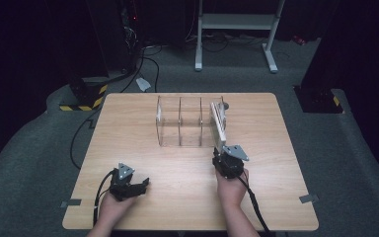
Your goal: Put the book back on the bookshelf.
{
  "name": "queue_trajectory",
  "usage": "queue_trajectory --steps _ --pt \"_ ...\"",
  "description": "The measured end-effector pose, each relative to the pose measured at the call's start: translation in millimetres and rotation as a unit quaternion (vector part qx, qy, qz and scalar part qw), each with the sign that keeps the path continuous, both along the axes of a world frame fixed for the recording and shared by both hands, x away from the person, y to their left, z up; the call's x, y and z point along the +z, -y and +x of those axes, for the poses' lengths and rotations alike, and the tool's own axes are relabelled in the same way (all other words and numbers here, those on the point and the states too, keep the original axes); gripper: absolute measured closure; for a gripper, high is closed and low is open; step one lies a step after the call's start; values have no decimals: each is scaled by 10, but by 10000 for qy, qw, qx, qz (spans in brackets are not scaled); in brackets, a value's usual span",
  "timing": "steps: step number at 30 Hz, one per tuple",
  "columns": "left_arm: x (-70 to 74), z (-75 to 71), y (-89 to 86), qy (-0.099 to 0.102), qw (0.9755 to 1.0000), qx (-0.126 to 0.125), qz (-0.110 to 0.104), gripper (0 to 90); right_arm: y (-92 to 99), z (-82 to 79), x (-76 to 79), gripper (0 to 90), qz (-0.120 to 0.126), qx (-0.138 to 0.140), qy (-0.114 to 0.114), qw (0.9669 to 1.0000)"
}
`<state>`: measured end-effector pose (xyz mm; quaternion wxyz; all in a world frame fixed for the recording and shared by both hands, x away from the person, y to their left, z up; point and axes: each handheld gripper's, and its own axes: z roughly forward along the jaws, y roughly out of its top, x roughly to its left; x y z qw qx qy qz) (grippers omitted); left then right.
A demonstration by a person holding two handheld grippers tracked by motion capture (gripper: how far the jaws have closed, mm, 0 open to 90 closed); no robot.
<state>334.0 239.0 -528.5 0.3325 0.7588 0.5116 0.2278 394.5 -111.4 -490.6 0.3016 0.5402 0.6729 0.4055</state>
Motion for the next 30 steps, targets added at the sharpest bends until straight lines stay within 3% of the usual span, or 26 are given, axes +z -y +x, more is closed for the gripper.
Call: queue_trajectory --steps 5,11,16,30 --pt "0 0 -1 1 10000 -7 0 186 12 -77 -82 610 -68 59 -73 9999" --pt "-1 -3 1 5 10000 -7 2 186 9 -35 -135 629 -28 22 -211 9998" --pt "-2 -3 2 10 10000 -5 -8 186 -7 -23 -157 733 -130 -72 -237 9996" --pt "-2 -8 5 3 10000 -25 -18 186 -70 114 -155 745 -6 -367 -271 9990"
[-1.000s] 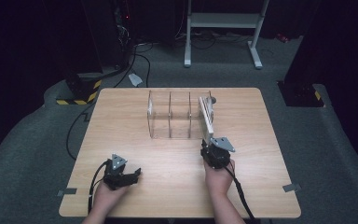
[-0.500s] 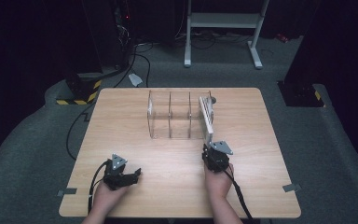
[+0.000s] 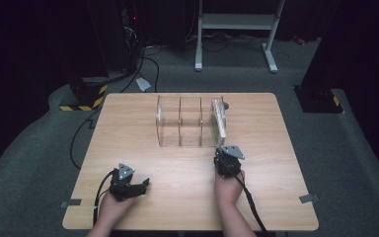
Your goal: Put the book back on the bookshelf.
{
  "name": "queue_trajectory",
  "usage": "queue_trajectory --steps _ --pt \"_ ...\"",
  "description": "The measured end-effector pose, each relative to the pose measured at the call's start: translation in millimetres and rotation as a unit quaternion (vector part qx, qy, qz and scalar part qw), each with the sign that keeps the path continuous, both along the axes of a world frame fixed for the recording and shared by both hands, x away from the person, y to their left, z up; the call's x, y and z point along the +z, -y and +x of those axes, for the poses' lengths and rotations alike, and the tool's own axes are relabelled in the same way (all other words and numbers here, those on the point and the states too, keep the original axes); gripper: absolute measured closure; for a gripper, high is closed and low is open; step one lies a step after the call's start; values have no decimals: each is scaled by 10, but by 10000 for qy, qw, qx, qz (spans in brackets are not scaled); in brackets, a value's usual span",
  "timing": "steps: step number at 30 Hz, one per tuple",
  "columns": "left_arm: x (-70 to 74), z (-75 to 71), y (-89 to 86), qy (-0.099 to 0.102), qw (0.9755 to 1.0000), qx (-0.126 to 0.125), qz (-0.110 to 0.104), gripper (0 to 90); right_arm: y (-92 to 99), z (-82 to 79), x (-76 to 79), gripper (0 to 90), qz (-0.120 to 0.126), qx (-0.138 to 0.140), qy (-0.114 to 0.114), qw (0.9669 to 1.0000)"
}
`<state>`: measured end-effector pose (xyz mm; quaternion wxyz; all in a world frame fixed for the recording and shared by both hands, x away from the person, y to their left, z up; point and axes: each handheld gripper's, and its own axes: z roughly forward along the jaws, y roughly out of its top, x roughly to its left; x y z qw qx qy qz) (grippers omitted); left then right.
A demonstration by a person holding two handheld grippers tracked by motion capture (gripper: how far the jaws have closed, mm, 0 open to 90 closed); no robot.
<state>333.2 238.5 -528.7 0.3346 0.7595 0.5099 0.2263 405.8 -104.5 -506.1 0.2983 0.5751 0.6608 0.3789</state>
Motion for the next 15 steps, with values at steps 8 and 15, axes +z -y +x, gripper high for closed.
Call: queue_trajectory --steps 8,15 --pt "0 -1 -1 -1 10000 -8 3 186 -31 88 9 742 19 -81 -41 10000" --pt "1 -1 -1 -8 10000 -12 4 185 -29 82 22 678 50 -5 12 10000"
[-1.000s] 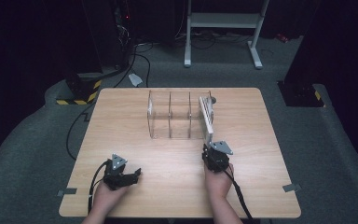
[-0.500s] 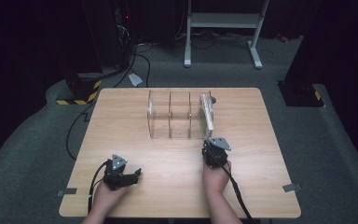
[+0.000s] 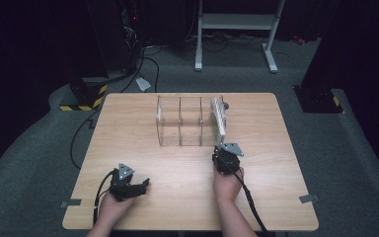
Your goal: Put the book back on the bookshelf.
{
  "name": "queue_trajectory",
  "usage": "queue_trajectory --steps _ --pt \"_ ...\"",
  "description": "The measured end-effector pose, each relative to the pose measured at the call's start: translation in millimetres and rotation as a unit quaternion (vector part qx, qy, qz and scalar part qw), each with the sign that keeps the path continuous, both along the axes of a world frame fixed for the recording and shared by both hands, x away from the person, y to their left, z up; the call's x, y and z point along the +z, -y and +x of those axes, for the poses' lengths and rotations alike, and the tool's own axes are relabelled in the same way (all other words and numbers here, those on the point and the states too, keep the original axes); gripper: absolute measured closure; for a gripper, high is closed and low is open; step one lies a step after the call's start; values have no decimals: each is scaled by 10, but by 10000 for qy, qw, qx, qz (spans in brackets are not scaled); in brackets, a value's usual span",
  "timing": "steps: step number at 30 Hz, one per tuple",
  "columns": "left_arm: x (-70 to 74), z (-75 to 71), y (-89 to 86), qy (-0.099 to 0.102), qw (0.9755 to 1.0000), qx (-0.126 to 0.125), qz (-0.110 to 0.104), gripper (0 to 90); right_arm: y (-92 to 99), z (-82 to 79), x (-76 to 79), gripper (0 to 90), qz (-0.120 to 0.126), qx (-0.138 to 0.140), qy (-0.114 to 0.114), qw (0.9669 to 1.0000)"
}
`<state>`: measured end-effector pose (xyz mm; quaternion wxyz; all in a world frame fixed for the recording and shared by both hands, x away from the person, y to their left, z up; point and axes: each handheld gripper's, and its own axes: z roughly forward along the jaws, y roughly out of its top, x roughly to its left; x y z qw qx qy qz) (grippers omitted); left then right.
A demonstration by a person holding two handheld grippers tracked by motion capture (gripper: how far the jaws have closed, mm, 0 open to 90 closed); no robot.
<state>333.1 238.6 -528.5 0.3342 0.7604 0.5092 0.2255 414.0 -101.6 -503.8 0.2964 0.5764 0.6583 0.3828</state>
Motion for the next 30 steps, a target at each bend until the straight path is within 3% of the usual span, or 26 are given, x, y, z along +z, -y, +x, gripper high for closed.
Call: queue_trajectory --steps 19,30 --pt "0 1 2 2 10000 -1 6 185 55 -206 110 564 42 296 176 9994" --pt "1 2 3 3 10000 2 18 185 285 -464 134 422 29 844 144 9963"
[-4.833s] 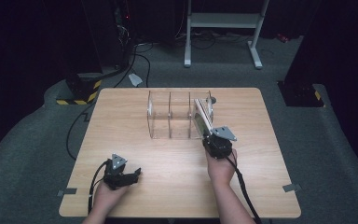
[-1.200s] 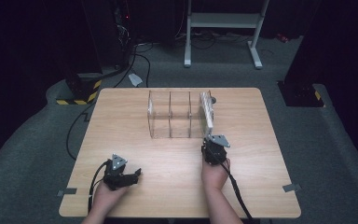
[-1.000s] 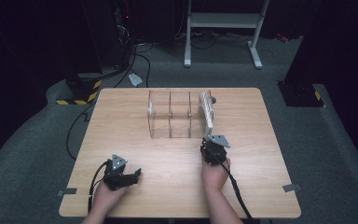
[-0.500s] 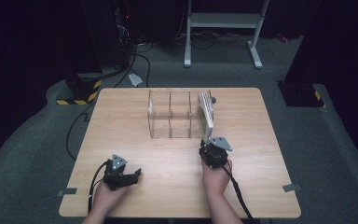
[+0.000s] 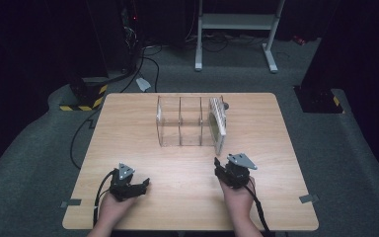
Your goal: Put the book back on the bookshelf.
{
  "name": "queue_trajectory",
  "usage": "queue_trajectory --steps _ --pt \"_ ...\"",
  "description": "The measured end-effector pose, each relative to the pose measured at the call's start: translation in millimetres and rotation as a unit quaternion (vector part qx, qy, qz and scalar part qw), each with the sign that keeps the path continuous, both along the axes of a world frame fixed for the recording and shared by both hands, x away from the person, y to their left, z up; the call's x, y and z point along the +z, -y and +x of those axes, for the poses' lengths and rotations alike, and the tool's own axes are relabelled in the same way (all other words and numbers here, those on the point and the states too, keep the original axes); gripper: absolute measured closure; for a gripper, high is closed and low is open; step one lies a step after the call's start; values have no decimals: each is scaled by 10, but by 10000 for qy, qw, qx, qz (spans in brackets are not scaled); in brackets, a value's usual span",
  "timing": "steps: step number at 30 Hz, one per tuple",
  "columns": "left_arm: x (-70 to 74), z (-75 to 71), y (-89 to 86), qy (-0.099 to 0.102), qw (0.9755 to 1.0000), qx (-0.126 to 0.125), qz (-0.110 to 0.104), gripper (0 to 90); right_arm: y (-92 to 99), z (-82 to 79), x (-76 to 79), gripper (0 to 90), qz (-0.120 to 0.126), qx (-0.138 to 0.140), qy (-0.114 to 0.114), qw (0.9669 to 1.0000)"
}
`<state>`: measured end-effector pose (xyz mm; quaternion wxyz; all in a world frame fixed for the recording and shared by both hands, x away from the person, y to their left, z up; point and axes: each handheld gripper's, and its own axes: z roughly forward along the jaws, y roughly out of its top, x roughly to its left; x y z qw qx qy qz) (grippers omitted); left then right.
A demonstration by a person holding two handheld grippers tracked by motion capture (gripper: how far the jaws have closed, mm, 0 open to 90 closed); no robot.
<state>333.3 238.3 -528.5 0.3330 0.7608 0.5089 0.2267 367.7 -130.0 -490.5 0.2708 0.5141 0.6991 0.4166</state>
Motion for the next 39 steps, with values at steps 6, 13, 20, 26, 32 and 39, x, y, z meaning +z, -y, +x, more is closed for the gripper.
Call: queue_trajectory --steps 6,13,20,26,32,39 --pt "-2 0 4 6 10000 21 -16 184 277 -139 -42 340 1 90 -151 9998" --pt "-1 2 3 11 10000 16 -8 184 700 -232 -147 284 -112 -22 -249 9996" --pt "-3 5 5 7 10000 -7 -13 175 1059 -267 -254 256 -354 -300 -682 9966" --pt "-2 13 9 -6 10000 -47 -3 165 1265 -254 -330 222 -604 -438 -1049 9917" --pt "-4 13 15 1 10000 -19 2 164 1265 -254 -332 204 -632 -390 -1062 9916" --pt "-3 14 17 -10 10000 -16 0 165 1258 -253 -334 211 -661 -414 -1027 9917"
